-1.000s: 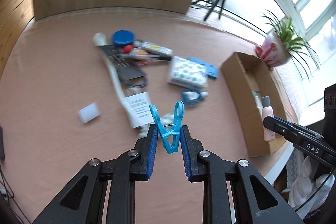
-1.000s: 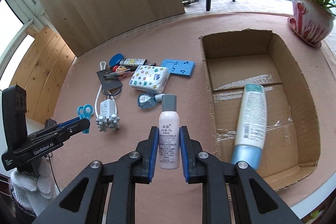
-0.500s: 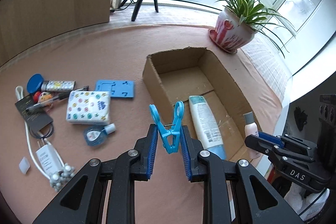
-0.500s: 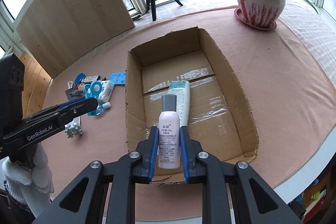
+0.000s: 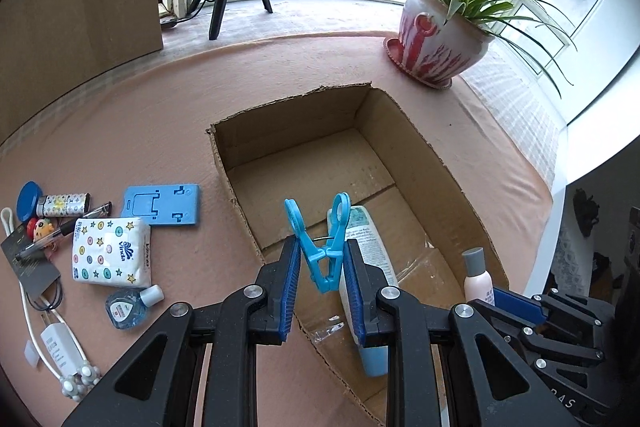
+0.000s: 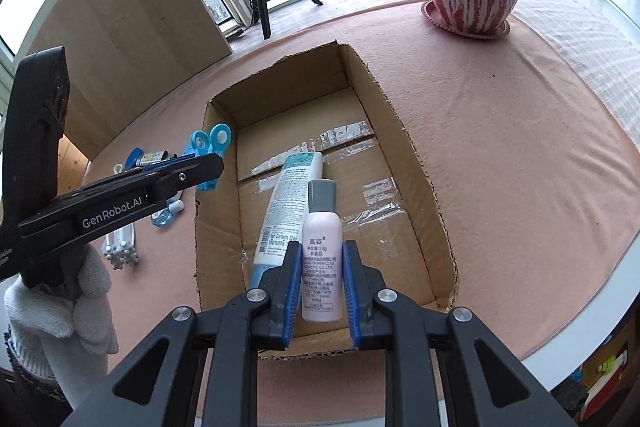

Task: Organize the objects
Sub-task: 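Carry clothespin and pink bottle into the box with both tools and release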

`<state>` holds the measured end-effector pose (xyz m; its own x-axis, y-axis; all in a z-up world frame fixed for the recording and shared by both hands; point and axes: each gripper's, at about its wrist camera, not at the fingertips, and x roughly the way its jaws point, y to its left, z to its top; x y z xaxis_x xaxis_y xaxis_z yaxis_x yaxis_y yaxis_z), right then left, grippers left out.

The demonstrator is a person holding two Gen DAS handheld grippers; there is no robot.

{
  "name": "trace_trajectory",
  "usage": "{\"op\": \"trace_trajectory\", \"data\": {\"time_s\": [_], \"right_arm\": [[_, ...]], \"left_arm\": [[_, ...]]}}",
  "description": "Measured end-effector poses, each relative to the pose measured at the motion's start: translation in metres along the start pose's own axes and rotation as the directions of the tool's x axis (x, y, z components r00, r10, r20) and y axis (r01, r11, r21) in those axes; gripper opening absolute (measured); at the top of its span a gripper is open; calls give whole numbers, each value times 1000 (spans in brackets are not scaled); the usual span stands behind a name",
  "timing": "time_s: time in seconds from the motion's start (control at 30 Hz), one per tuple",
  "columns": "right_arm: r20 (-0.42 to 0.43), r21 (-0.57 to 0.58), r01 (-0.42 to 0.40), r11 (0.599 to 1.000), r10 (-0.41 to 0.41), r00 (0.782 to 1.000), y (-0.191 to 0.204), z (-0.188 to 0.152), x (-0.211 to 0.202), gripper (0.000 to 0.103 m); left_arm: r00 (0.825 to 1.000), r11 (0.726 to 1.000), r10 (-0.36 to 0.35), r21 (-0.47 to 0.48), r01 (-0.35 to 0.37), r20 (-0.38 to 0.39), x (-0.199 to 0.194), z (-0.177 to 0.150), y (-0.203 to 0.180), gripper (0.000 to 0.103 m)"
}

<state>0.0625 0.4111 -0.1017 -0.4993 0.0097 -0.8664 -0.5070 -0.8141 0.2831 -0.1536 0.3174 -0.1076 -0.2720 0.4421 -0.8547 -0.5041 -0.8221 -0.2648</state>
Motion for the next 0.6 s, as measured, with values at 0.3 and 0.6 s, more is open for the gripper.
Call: {"op": "trace_trajectory", "data": {"time_s": [0.3,0.6], "right_arm": [[6,3,-7,1000,7,1000,-2,1,1,18],[43,-1,0,1000,0,999,-1,3,-6,44]], "left_arm": [[1000,1000,24,21,-24,-4,7,2,-6,24],[1000,1000,22,-1,-22,3,6,3,-5,54]]}}
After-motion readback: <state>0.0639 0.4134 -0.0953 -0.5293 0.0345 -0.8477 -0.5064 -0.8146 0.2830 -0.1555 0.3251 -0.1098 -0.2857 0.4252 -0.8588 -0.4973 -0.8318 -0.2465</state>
